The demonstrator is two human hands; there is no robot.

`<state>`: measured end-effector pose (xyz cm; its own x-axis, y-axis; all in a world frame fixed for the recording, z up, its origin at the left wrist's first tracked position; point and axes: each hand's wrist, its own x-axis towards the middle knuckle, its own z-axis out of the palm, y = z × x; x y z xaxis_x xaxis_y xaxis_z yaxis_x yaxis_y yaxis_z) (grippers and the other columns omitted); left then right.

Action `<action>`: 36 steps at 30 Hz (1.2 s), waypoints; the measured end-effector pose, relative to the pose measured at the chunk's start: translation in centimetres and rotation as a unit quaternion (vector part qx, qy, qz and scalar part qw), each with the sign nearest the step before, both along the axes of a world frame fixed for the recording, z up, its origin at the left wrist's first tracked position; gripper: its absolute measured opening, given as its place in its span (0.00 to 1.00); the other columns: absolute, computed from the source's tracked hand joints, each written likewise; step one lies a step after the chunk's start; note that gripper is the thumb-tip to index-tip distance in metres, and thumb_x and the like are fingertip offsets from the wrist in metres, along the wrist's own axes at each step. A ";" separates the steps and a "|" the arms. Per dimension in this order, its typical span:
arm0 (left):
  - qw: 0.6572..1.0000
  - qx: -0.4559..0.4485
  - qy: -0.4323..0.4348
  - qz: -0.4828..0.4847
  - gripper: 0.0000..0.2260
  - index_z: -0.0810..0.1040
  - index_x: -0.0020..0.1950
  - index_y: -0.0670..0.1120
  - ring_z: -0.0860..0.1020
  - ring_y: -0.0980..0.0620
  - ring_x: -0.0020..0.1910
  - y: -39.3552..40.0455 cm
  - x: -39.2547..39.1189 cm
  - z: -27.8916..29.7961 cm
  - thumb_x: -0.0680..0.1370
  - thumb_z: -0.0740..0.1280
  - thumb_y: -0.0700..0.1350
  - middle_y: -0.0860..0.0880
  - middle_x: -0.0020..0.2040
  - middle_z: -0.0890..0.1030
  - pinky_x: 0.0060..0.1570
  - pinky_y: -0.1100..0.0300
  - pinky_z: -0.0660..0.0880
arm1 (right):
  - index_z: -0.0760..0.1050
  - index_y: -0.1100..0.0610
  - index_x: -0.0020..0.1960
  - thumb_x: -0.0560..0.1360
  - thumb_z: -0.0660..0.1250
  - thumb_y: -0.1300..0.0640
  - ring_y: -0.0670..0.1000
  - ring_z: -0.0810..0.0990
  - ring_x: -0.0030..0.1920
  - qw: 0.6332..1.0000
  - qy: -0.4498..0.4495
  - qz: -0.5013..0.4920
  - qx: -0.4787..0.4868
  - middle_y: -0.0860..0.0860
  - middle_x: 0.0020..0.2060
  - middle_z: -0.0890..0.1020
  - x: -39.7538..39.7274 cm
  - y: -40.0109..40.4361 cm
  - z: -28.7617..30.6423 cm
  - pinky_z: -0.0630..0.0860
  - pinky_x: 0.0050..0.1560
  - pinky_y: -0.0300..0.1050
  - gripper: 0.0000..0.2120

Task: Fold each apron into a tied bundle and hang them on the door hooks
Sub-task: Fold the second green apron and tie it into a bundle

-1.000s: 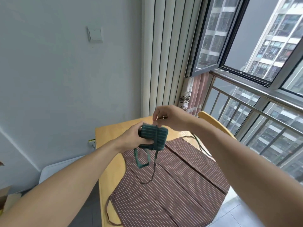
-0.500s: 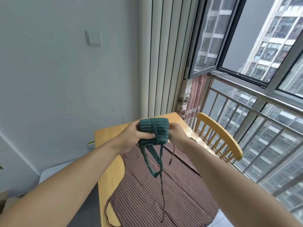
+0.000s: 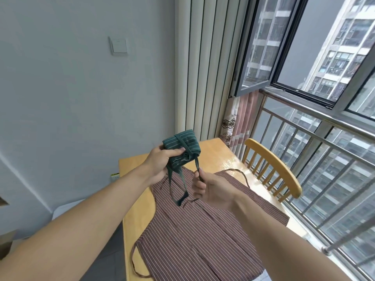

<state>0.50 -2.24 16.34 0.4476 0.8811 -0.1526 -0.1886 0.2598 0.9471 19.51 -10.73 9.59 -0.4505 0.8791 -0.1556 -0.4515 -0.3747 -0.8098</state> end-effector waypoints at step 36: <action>0.985 -0.103 -0.098 0.098 0.14 0.81 0.61 0.35 0.83 0.38 0.52 -1.5 1.6 -2.4 0.77 0.70 0.40 0.36 0.55 0.84 0.54 0.47 0.80 | 0.75 0.53 0.47 0.80 0.67 0.46 0.46 0.60 0.31 0.980 -0.194 0.010 -0.051 0.47 0.33 0.67 0.4 2.1 4.9 0.52 0.34 0.41 0.11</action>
